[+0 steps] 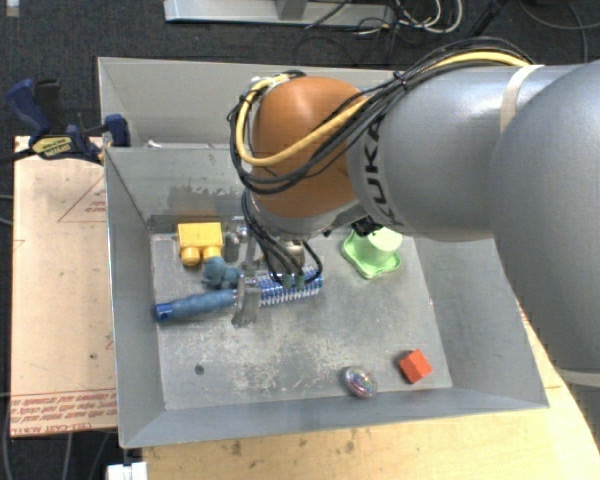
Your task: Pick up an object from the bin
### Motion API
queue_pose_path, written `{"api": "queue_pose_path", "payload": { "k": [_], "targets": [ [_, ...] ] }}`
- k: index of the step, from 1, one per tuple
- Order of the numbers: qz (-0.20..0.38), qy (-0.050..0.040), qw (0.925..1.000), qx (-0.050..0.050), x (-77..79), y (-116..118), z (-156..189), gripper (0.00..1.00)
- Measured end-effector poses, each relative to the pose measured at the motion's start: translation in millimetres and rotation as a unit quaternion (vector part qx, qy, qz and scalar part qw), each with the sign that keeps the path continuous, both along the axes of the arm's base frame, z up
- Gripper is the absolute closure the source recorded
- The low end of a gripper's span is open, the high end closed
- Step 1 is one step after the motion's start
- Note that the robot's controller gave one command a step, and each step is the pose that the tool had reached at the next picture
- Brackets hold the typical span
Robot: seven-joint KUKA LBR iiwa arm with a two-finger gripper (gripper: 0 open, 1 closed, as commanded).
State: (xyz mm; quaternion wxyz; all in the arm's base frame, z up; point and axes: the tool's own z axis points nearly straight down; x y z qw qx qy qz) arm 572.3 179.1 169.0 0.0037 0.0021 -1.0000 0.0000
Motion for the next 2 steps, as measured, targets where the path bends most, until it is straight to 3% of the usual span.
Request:
{"api": "queue_pose_path", "payload": {
  "k": [1, 2],
  "targets": [
    [0.021, -0.0017, 0.9998, 0.000, 26.1, -20.7, -103.6, 0.00],
    [0.021, -0.0050, 0.9998, 0.001, 27.8, -19.7, -98.5, 1.00]
  ]
}}
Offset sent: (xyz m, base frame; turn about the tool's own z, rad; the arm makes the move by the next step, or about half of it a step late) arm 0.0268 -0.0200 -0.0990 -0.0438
